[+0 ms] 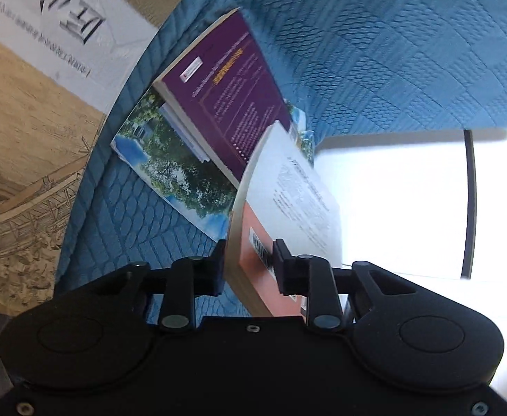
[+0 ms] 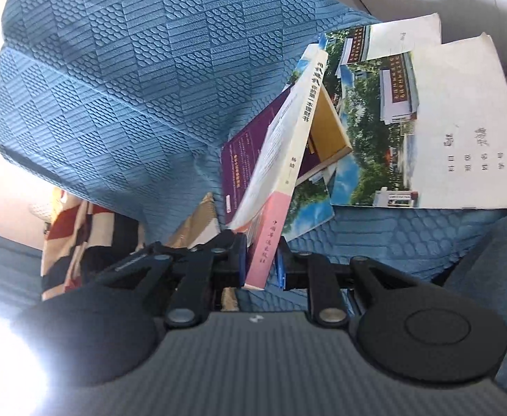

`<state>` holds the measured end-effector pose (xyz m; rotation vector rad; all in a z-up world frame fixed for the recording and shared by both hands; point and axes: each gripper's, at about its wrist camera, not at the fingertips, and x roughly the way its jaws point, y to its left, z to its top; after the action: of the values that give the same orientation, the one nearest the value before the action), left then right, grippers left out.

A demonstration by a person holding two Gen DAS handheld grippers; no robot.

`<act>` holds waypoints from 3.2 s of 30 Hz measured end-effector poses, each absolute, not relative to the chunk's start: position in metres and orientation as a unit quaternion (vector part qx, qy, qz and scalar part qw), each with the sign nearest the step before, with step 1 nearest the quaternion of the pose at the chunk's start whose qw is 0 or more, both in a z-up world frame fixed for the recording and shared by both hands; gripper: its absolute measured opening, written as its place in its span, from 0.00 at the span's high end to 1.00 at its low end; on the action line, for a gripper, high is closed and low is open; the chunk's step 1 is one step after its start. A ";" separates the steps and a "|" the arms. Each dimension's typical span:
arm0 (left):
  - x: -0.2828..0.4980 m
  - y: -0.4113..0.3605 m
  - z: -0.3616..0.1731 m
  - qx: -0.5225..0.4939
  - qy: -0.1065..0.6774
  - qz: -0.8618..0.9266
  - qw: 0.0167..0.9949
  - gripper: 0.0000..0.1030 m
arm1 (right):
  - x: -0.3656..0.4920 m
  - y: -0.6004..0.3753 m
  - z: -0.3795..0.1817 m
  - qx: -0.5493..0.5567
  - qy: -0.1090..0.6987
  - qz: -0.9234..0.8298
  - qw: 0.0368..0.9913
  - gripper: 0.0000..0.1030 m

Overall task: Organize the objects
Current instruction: 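Lift the orange paperback on edge with the left gripper toward the tan book, then lower the orange paperback flat onto the tan book with the left gripper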

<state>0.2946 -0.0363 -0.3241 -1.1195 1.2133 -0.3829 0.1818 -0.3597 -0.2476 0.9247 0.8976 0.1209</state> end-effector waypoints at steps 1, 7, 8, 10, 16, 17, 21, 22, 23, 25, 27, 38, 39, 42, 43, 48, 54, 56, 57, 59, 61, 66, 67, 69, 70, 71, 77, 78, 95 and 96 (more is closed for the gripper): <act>0.292 -0.036 -0.320 -0.484 0.535 -0.172 0.671 0.78 | 0.180 -0.359 -0.248 0.427 0.417 0.055 0.801 0.79; 0.277 -0.032 -0.294 -0.436 0.524 -0.180 0.709 0.80 | 0.168 -0.348 -0.244 0.407 0.408 0.057 0.815 0.78; 0.276 -0.031 -0.289 -0.433 0.520 -0.182 0.713 0.80 | 0.166 -0.346 -0.241 0.406 0.406 0.058 0.817 0.78; 0.273 -0.030 -0.280 -0.424 0.516 -0.186 0.721 0.80 | 0.163 -0.343 -0.234 0.400 0.399 0.061 0.823 0.78; 0.263 -0.019 -0.244 -0.409 0.496 -0.197 0.740 0.80 | 0.157 -0.335 -0.212 0.398 0.382 0.074 0.831 0.77; 0.260 -0.015 -0.237 -0.411 0.492 -0.199 0.742 0.80 | 0.156 -0.334 -0.208 0.397 0.378 0.076 0.833 0.77; 0.255 -0.004 -0.218 -0.417 0.476 -0.204 0.747 0.80 | 0.154 -0.326 -0.190 0.392 0.364 0.087 0.840 0.77; 0.254 -0.001 -0.213 -0.417 0.473 -0.205 0.749 0.80 | 0.154 -0.323 -0.185 0.391 0.362 0.089 0.841 0.77; 0.253 0.002 -0.208 -0.417 0.469 -0.206 0.751 0.80 | 0.154 -0.320 -0.181 0.389 0.360 0.093 0.843 0.77; 0.251 0.009 -0.197 -0.416 0.461 -0.207 0.756 0.80 | 0.155 -0.315 -0.173 0.386 0.358 0.100 0.844 0.77; 0.248 0.017 -0.186 -0.415 0.455 -0.207 0.761 0.80 | 0.157 -0.310 -0.166 0.386 0.356 0.108 0.844 0.77; 0.237 0.073 -0.143 -0.421 0.437 -0.183 0.773 0.80 | 0.167 -0.271 -0.137 0.380 0.359 0.152 0.839 0.77; 0.234 0.078 -0.139 -0.421 0.435 -0.181 0.775 0.80 | 0.168 -0.268 -0.135 0.380 0.360 0.156 0.838 0.77; 0.225 0.092 -0.133 -0.423 0.429 -0.174 0.779 0.79 | 0.168 -0.257 -0.131 0.379 0.363 0.170 0.834 0.77; 0.222 0.097 -0.132 -0.425 0.426 -0.172 0.780 0.79 | 0.170 -0.254 -0.129 0.379 0.365 0.175 0.832 0.77; 0.208 0.123 -0.131 -0.435 0.414 -0.155 0.784 0.79 | 0.176 -0.232 -0.126 0.365 0.372 0.202 0.829 0.77; 0.197 0.152 -0.142 -0.441 0.408 -0.132 0.789 0.79 | 0.188 -0.203 -0.136 0.361 0.387 0.227 0.818 0.77; 0.197 0.160 -0.149 -0.442 0.408 -0.127 0.788 0.79 | 0.194 -0.197 -0.143 0.364 0.394 0.234 0.811 0.77; 0.197 0.164 -0.153 -0.443 0.409 -0.125 0.788 0.79 | 0.197 -0.194 -0.147 0.365 0.397 0.236 0.808 0.77; 0.199 0.169 -0.162 -0.440 0.410 -0.120 0.790 0.79 | 0.203 -0.187 -0.154 0.361 0.403 0.242 0.806 0.77; 0.204 0.171 -0.172 -0.429 0.419 -0.115 0.792 0.78 | 0.207 -0.181 -0.162 0.357 0.407 0.244 0.804 0.77; 0.213 0.175 -0.199 -0.417 0.441 -0.099 0.789 0.78 | 0.219 -0.177 -0.194 0.384 0.432 0.234 0.782 0.76; 0.214 0.175 -0.204 -0.415 0.445 -0.097 0.788 0.78 | 0.221 -0.177 -0.200 0.388 0.435 0.234 0.778 0.76; 0.217 0.175 -0.215 -0.413 0.456 -0.091 0.783 0.78 | 0.224 -0.175 -0.211 0.388 0.442 0.232 0.774 0.76; 0.219 0.175 -0.220 -0.411 0.461 -0.088 0.781 0.78 | 0.225 -0.174 -0.217 0.389 0.446 0.230 0.772 0.76; 0.220 0.175 -0.226 -0.411 0.467 -0.085 0.779 0.78 | 0.226 -0.173 -0.221 0.389 0.450 0.228 0.771 0.76; 0.221 0.170 -0.246 -0.395 0.488 -0.072 0.775 0.78 | 0.224 -0.168 -0.244 0.386 0.470 0.213 0.765 0.76; 0.221 0.169 -0.247 -0.393 0.490 -0.070 0.775 0.78 | 0.223 -0.167 -0.246 0.382 0.470 0.213 0.767 0.76; 0.221 0.138 -0.280 -0.309 0.561 -0.034 0.767 0.73 | 0.212 -0.160 -0.286 0.334 0.515 0.166 0.772 0.70; 0.221 0.138 -0.283 -0.306 0.566 -0.033 0.764 0.72 | 0.212 -0.159 -0.288 0.329 0.517 0.163 0.773 0.70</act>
<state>0.2214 0.1379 -0.2829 -0.6658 1.2309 -0.0716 0.2116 -0.1591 -0.2878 0.7139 1.1211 0.3531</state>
